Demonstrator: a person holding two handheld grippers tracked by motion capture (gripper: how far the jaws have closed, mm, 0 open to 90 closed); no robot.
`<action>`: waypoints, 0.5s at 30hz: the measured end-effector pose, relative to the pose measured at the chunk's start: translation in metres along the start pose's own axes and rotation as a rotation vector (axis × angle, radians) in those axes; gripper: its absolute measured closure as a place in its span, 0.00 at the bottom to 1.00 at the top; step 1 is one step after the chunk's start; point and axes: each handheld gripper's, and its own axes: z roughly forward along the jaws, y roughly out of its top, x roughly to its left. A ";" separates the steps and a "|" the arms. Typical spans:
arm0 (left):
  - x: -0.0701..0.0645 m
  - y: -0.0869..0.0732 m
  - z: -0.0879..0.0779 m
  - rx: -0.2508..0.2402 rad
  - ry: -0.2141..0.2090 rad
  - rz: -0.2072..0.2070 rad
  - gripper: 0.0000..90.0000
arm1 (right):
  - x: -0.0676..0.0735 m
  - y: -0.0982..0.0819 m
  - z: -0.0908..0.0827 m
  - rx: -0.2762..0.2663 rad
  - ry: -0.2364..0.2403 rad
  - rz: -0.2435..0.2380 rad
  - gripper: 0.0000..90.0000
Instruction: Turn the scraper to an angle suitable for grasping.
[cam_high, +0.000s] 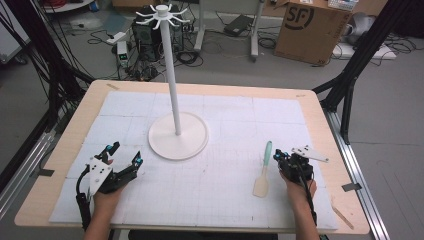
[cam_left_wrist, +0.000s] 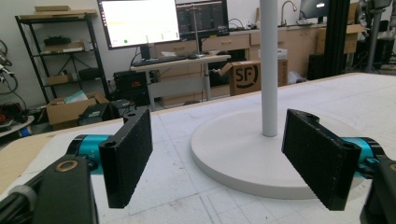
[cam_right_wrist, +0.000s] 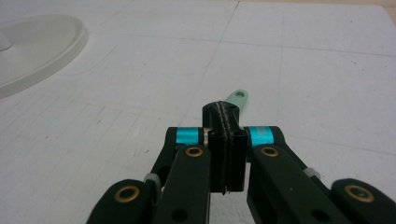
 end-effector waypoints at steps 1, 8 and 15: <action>0.000 0.000 0.000 0.000 0.000 0.000 0.28 | -0.002 0.001 0.002 -0.007 -0.013 0.001 1.00; 0.000 0.000 0.000 0.004 0.002 -0.002 0.28 | -0.009 0.002 0.011 -0.015 -0.034 0.036 1.00; 0.001 0.000 0.000 0.004 0.003 -0.007 0.28 | -0.010 0.008 0.029 0.024 -0.050 0.035 1.00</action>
